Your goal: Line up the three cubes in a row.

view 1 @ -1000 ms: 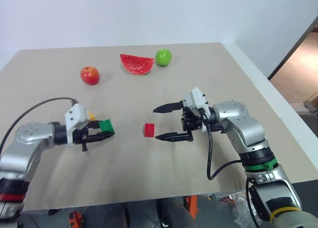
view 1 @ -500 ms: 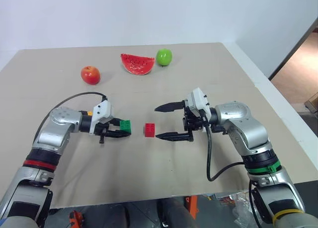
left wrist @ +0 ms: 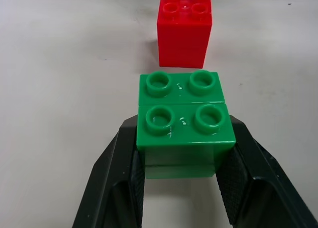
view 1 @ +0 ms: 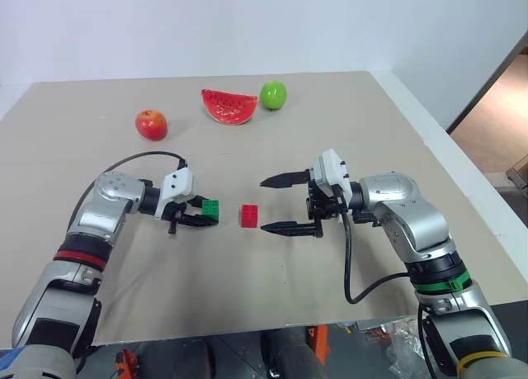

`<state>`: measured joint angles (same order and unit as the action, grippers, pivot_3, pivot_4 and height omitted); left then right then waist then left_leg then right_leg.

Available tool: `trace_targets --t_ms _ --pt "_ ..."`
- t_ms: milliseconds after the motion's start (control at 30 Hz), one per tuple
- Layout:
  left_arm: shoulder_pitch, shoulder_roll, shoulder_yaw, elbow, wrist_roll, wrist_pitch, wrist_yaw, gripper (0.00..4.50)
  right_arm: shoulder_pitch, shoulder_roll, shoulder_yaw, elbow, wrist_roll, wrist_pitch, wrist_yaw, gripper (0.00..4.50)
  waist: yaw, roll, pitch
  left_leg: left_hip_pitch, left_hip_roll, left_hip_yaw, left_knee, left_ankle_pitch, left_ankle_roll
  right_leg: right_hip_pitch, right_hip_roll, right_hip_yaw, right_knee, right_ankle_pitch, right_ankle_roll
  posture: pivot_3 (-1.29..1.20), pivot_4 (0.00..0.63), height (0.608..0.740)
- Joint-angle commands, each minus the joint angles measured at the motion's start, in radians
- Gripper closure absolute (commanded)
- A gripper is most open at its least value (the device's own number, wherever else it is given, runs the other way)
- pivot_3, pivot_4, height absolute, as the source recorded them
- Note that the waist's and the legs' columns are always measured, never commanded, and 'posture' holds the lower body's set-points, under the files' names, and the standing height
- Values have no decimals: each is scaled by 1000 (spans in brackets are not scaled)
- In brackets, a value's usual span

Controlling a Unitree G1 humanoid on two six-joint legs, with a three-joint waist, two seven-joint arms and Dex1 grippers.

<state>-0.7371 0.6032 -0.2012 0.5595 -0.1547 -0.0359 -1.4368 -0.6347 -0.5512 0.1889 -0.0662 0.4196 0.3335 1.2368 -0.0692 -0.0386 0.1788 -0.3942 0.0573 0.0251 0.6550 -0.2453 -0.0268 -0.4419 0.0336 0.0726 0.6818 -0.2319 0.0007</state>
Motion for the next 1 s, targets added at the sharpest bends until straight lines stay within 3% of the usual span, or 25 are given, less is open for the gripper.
trace_targets --t_ms 33,1000 --pt "-36 -1 1 22 13 -29 -20 3149 3 -10 -32 -44 14 -6 -6 0 -1 0 0 0 0 0 0 0 0 0 0 0 0 0 0 0 150 740" --pt "-21 -7 -7 37 54 -37 -42 3149 16 1 -25 -7 2 5 -60 0 -1 0 0 0 0 0 0 0 0 0 0 0 0 0 0 0 150 740"
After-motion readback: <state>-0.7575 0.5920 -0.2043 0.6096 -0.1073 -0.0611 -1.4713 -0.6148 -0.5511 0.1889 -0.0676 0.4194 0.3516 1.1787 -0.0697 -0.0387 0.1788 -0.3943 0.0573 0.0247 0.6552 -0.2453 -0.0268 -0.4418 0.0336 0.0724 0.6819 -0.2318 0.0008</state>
